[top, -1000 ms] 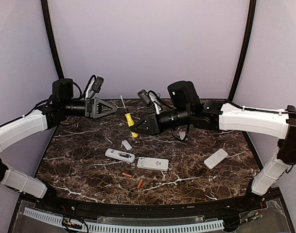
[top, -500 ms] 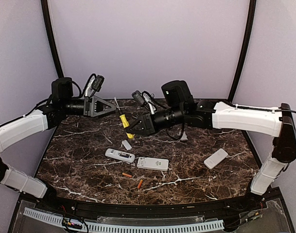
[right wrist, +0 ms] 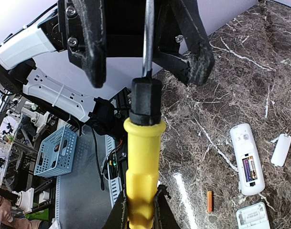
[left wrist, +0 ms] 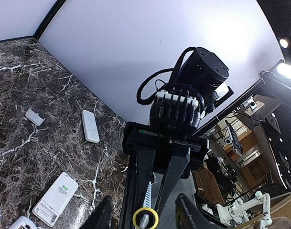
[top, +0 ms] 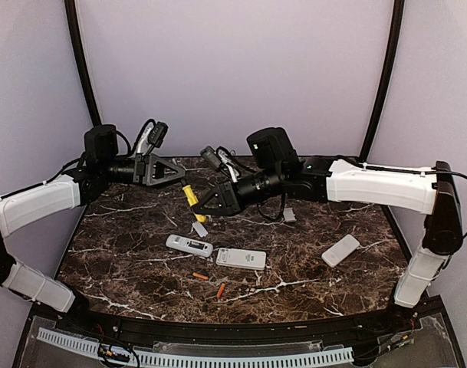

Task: Unload the batteries from the remote control
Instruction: Pass from the right arm to the left, then pass from the left arm to the right, then hold the remote control without the battery cover at the center of the board.

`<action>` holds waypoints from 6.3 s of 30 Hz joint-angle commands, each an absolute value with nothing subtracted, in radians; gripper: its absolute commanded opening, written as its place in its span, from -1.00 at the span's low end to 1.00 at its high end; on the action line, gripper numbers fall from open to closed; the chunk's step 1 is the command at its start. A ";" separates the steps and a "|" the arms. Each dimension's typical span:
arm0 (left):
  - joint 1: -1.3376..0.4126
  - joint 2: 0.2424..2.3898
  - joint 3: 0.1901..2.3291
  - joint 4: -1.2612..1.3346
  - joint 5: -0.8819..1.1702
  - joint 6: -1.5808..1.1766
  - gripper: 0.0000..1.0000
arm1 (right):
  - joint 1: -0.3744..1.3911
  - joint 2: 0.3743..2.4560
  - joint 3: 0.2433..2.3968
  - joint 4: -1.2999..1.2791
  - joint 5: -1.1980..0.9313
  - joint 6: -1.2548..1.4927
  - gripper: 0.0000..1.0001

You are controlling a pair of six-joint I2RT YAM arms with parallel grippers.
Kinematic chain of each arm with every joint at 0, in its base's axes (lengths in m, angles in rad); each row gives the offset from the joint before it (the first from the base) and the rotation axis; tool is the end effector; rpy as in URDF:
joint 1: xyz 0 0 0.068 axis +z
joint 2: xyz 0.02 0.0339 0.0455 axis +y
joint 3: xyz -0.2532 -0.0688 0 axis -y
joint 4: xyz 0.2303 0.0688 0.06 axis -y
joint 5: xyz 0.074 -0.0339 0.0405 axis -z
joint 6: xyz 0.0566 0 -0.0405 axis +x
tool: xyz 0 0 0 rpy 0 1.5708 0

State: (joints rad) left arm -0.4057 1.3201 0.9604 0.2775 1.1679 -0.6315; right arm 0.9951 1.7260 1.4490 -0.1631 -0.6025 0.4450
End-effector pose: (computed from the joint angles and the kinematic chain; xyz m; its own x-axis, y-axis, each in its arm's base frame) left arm 0.2457 -0.1622 0.3260 -0.6496 0.0271 -0.7598 0.7603 0.0179 -0.6493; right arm 0.1942 0.3582 0.3070 -0.6270 -0.3146 -0.7127 -0.7759 0.1705 0.6074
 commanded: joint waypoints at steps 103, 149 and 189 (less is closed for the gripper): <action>-0.432 1.123 0.810 0.716 0.718 -1.043 -0.60 | 1.072 1.703 1.244 0.697 -0.136 0.741 -1.00; -0.396 1.775 1.133 -0.614 0.322 -0.273 0.41 | 1.041 1.783 1.355 -0.333 -0.147 0.897 -1.00; -0.461 1.825 1.139 -0.615 0.274 -0.241 0.12 | 1.071 1.872 1.411 -0.412 -0.117 0.979 -1.00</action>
